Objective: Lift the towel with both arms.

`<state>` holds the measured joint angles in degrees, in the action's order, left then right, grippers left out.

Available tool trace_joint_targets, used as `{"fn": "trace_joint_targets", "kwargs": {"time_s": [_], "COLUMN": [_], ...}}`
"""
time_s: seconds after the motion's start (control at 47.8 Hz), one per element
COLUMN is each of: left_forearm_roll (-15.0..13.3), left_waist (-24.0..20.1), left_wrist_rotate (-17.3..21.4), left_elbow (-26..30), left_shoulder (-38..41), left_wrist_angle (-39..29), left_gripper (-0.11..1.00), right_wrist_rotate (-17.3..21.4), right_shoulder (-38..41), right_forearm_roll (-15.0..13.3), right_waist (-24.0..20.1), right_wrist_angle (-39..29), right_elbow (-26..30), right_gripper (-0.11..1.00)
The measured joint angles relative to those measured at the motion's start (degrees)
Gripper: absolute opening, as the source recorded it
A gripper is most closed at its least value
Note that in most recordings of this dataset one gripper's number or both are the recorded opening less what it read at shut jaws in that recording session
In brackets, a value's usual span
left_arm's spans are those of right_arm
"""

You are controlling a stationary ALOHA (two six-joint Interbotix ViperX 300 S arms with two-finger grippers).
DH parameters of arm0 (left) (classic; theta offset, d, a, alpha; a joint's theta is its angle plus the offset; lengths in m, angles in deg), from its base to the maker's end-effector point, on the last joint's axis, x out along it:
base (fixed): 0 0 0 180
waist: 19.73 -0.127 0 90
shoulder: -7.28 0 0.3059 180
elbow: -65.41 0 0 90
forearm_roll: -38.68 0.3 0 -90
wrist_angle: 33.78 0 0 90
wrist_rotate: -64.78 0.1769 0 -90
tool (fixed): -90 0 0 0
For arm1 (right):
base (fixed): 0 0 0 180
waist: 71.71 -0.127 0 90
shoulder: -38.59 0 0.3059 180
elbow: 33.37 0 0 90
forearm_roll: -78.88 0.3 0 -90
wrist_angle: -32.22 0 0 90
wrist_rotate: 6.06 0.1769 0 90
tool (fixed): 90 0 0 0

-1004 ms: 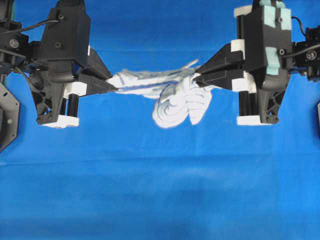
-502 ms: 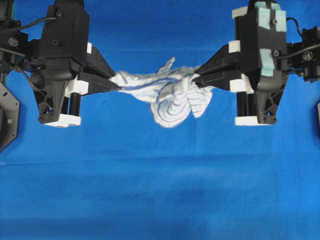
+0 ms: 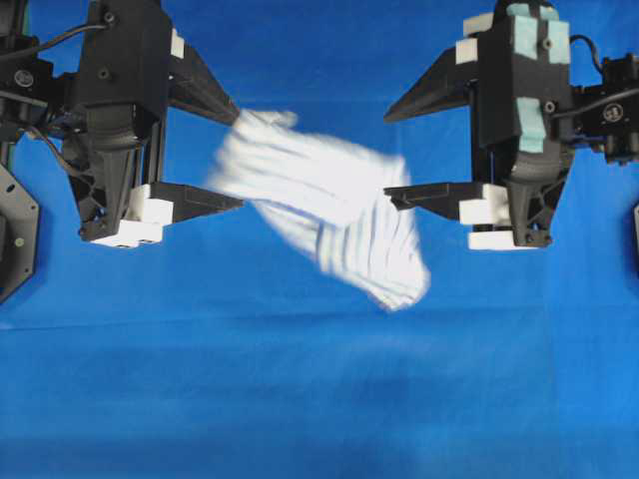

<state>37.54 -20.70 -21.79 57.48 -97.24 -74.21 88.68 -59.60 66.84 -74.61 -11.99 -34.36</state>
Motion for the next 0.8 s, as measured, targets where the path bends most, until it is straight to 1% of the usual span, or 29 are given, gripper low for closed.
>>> {"fn": "trace_joint_targets", "kwargs": {"time_s": [0.251, 0.377, 0.502, 0.649, 0.795], "left_forearm_roll": [0.00, -0.09, -0.09, -0.09, -0.18], "left_waist": [0.00, 0.70, 1.76, 3.34, 4.92], "left_wrist_rotate": [-0.26, -1.76, -2.55, -3.69, -4.04], "left_elbow": [-1.67, -2.90, -5.71, -10.37, -14.59], "left_shoulder": [-0.35, -0.09, 0.79, 2.99, 6.59], "left_wrist_angle": [0.00, 0.53, 1.93, 6.94, 14.68], "left_gripper": [0.90, 0.89, 0.90, 0.89, 0.89], "right_wrist_rotate": [0.53, 0.88, 1.14, 1.76, 2.99], "right_shoulder": [0.00, 0.35, 1.41, 3.34, 5.45], "right_forearm_roll": [-0.09, 0.53, 1.14, 2.64, 3.52], "right_waist": [0.00, 0.00, -0.70, -2.55, -4.66], "right_wrist_angle": [-0.18, -0.09, 0.09, 2.99, 7.03], "right_elbow": [-0.79, -1.76, -4.39, -8.96, -13.62], "right_gripper": [0.68, 0.68, 0.68, 0.68, 0.68]}}
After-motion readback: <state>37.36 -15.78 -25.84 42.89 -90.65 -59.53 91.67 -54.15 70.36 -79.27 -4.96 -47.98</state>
